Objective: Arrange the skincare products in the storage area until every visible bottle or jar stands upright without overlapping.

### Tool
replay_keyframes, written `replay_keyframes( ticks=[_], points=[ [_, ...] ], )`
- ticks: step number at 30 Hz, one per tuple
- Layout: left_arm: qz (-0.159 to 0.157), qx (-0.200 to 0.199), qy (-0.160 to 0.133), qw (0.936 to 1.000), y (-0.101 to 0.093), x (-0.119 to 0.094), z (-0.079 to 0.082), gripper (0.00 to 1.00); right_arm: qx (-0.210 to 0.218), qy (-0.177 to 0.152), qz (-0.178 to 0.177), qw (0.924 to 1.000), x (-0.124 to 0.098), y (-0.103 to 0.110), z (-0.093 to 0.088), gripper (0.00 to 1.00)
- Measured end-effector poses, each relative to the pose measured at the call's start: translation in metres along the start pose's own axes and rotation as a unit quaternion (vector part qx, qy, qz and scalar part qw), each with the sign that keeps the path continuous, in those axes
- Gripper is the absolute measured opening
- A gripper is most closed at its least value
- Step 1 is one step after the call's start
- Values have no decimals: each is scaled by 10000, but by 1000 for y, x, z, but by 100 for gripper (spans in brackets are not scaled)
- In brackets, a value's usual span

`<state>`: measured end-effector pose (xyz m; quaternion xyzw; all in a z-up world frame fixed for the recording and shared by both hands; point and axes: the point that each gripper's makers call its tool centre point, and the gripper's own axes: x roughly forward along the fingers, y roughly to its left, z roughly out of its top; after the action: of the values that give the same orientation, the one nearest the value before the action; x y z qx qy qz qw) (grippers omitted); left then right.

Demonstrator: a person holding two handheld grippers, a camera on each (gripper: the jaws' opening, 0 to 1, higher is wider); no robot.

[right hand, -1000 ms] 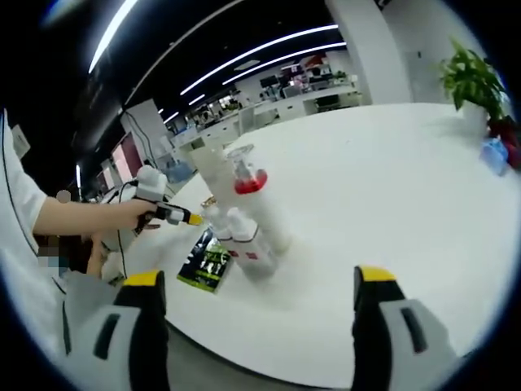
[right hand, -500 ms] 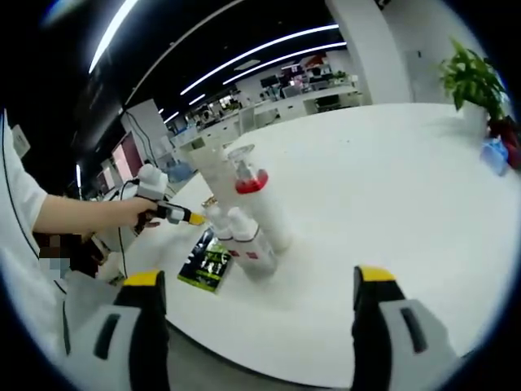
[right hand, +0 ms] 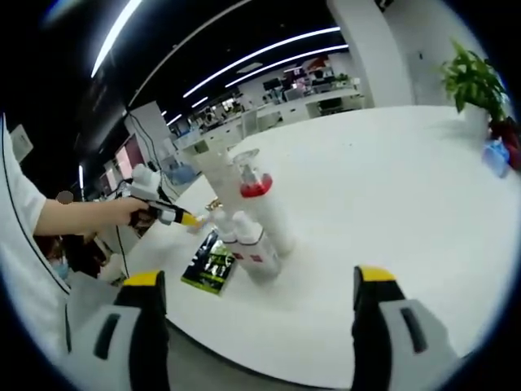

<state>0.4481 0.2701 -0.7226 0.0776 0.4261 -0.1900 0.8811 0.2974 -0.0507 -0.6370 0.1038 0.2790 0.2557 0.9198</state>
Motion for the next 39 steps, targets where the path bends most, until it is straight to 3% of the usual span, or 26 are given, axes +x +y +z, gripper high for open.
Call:
replay_keyframes(
  ticks=[3,9,14,19,22,25,29,32,39],
  points=[
    [-181,536,114,9983,-6,-9,-3,38,-6,-29,18,10000,0,1,1,96],
    [-462,1102,193,9926,-17,-20,-7,38,-21,-94,44,9999,-1,3,3,96],
    [-860,1840,339,9786,-36,-25,-17,38,-41,-135,65,9999,-2,5,5,96],
    [-1220,2317,496,9638,-50,-29,-27,38,-43,-170,38,9998,-5,4,6,96],
    [-1407,2685,661,9507,-56,-32,-36,38,-43,-188,28,9998,-6,4,7,96],
    [-1533,2826,714,9442,-61,-34,-41,38,-44,-198,15,9998,-6,4,7,96],
    [-1788,3272,839,9241,-69,-37,-53,38,-47,-193,5,9998,-6,4,7,96],
    [-2065,3643,936,9033,-76,-40,-64,38,-44,-188,-1,9998,-6,3,7,96],
    [-2443,4092,1116,8720,-84,-45,-82,38,-43,-145,-6,9999,-4,4,6,95]
  ],
)
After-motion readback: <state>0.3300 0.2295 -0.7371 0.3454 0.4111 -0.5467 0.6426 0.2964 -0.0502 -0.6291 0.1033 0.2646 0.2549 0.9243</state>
